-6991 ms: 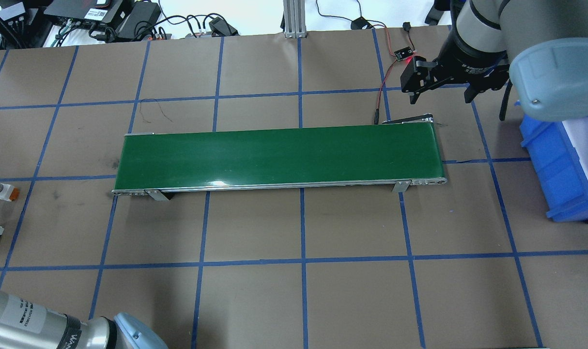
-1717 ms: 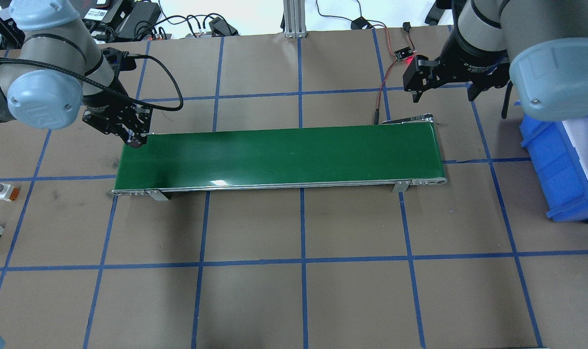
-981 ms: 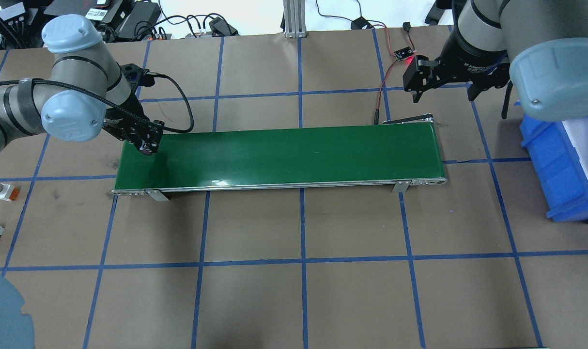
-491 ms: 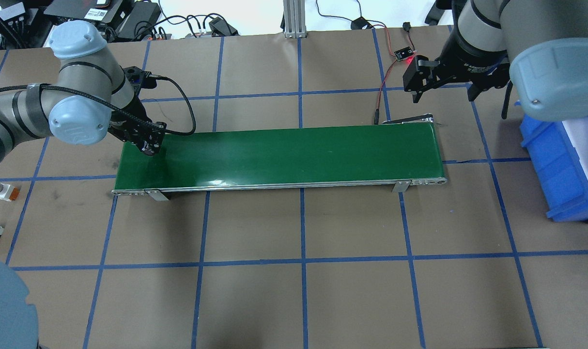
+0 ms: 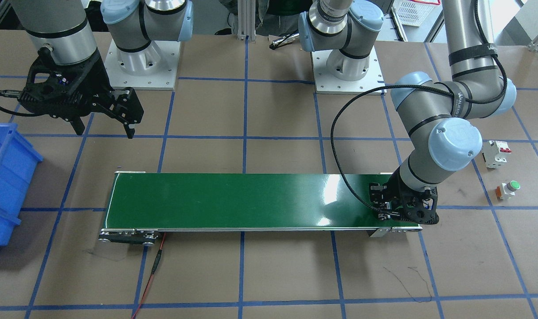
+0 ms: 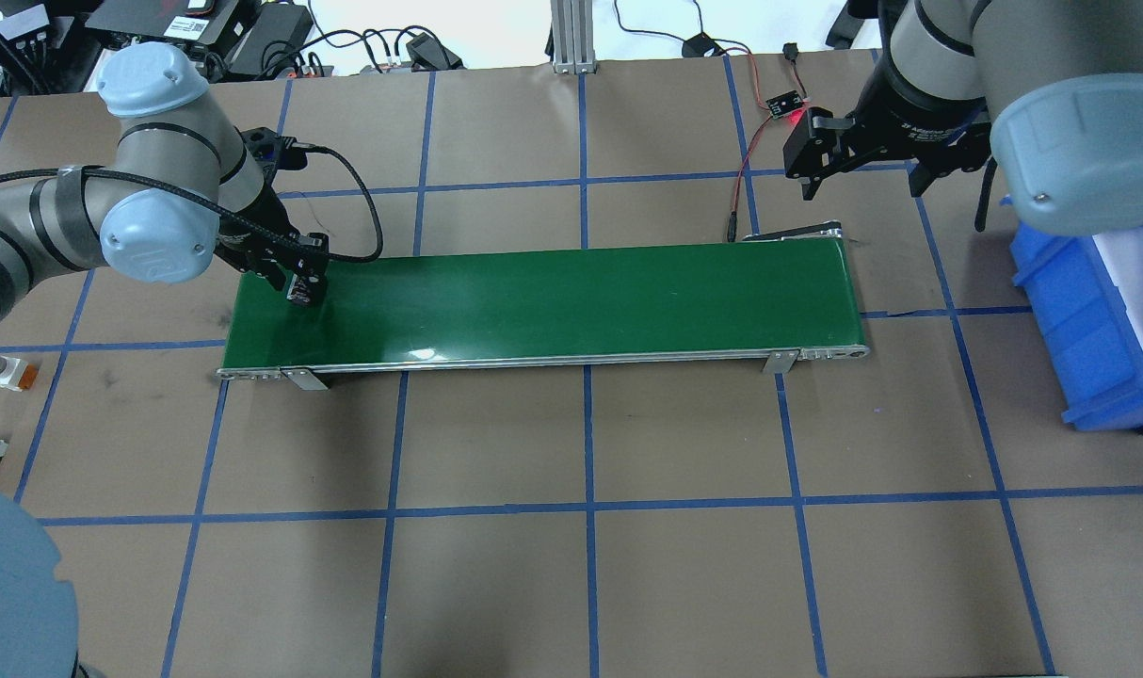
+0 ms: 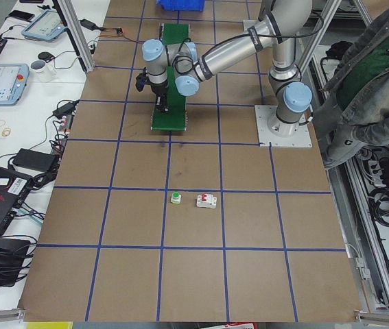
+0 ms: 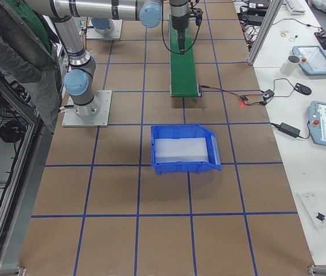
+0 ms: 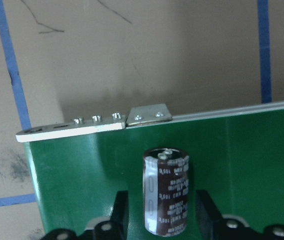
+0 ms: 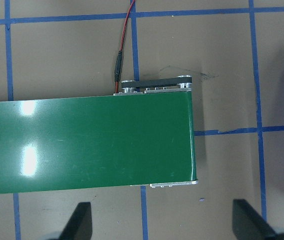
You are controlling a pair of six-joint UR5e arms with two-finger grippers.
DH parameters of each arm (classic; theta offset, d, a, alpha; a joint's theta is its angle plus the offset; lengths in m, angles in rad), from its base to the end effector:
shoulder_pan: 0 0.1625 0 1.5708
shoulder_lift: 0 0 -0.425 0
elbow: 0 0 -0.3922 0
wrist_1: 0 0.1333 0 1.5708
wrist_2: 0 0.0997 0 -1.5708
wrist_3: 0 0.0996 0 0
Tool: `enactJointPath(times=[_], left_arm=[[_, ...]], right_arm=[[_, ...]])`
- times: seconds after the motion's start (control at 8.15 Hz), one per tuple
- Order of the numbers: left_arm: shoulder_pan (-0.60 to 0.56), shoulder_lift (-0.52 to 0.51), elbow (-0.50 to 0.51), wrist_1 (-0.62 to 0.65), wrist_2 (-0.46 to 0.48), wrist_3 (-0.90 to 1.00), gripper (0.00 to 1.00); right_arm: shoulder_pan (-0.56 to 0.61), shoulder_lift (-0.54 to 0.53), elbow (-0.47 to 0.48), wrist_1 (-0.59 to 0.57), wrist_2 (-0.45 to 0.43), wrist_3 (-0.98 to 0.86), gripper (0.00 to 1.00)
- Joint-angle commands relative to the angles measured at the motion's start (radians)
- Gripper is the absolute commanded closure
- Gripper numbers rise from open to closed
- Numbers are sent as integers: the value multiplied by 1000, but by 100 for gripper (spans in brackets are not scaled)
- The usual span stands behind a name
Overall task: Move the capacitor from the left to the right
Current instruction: 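Release the capacitor onto the green belt and raise the left gripper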
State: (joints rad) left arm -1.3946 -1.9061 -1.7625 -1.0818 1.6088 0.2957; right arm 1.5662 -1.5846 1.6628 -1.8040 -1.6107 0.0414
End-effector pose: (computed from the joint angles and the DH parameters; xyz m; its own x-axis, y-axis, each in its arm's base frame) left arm -0.0268 -0.5885 0.2633 -0.9924 0.1205 -0.0252 0.1192 0.9917 0.0474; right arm 0.1270 -0.4996 0.4739 -0.9981 0.0516 0.0330 0.0459 0.9867 -0.1559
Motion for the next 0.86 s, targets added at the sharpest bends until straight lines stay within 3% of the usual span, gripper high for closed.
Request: enactJointPath(times=[0.0,0.12,0.25,0.49,0.74], left_arm=[[0,-14,1,7,-42,0,0],[0,16,11,-18,-35,-7,0],[8,66,27,-124,-47,-25,0],[17,165,162,-197,-115,-72,0],[16,225,215,-201,-106,-73,0]], right_arm=[[0,0,0,0,0,0,0],[0,0,0,0,0,0,0],[0,0,0,0,0,0,0],[0,0,0,0,0,0,0],[0,0,0,0,0,0,0]])
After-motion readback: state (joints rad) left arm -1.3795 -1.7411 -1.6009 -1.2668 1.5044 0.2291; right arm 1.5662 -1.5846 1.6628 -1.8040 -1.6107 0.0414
